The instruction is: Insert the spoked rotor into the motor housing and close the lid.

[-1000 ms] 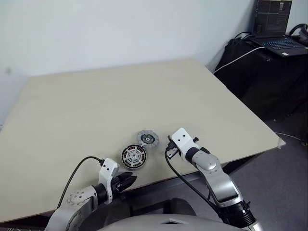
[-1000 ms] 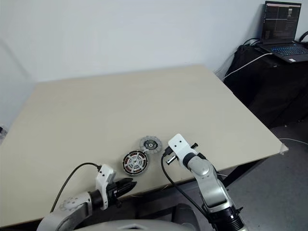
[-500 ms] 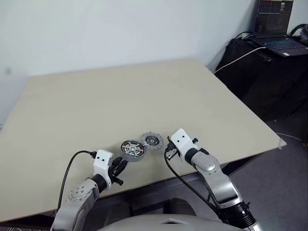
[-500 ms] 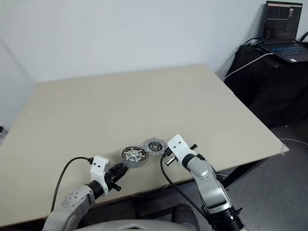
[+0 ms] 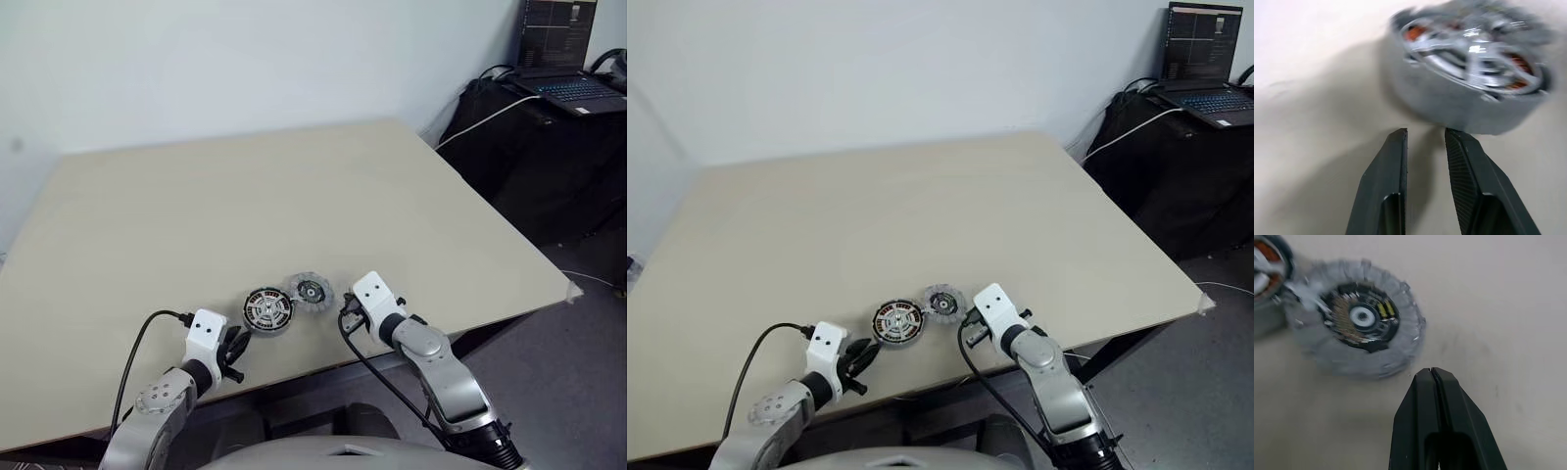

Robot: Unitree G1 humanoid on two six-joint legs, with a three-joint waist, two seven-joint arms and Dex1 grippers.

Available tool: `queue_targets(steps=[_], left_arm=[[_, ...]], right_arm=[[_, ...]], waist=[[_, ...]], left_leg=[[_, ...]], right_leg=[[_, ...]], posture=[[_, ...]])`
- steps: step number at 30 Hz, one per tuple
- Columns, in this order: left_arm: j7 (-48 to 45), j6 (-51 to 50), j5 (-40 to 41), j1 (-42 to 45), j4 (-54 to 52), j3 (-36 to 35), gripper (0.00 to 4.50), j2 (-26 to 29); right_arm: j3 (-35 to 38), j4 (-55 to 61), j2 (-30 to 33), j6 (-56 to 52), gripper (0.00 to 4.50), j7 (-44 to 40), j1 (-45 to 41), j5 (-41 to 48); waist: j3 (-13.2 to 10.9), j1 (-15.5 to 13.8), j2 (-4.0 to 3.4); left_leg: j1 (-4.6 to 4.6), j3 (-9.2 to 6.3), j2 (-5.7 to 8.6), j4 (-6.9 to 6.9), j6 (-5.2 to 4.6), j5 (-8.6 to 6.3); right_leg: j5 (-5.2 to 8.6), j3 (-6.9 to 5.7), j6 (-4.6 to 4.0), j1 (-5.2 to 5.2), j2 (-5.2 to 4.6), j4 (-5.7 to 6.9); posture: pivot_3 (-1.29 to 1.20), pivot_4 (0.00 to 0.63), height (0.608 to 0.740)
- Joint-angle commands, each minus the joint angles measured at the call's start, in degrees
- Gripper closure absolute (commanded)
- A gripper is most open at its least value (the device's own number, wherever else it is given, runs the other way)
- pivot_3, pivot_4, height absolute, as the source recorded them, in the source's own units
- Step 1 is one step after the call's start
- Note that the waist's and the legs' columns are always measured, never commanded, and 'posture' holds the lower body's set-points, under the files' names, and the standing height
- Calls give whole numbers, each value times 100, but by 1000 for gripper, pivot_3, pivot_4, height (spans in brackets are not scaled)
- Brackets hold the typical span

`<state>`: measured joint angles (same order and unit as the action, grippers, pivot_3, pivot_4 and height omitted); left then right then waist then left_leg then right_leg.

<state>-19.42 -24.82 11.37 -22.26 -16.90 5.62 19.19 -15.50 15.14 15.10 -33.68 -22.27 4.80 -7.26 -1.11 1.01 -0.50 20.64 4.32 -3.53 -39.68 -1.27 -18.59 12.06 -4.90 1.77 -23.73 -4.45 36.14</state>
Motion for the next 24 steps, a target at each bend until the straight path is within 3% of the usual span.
queue_targets(steps=[1, 17, 21, 24], left_arm=[[313, -113, -185, -20, 56, -211, 3272, -35], [1344, 1295, -1209, 43, 572, -501, 3272, -360], [1307, 2028, -1115, 145, 647, -582, 3272, -493], [1202, 2293, -1043, 175, 654, -580, 3272, -568]], right_arm=[[45, 312, -14, -29, 4468, 30, -63, 73], [323, 351, -89, -381, 4468, -93, -45, 695], [547, 380, -237, -589, 4468, -161, -44, 1109], [703, 398, -338, -760, 3570, -122, -60, 1332]], waist=[[1, 12, -3], [3, -20, 7], [2, -33, 7], [3, -35, 7]], left_leg=[[-4, 0, -1, 0, 0, 0], [6, -19, 5, 0, 5, 0], [6, -19, 4, 3, 6, -2], [5, -20, 3, 3, 6, -2]], right_leg=[[0, 0, 0, -2, 0, 0], [-3, 0, -13, -3, 7, 2], [-3, -2, -13, -5, 7, -4], [-3, -4, -13, -5, 7, -3]], posture=[[0, 0, 740], [0, 0, 740], [0, 0, 740], [0, 0, 740]])
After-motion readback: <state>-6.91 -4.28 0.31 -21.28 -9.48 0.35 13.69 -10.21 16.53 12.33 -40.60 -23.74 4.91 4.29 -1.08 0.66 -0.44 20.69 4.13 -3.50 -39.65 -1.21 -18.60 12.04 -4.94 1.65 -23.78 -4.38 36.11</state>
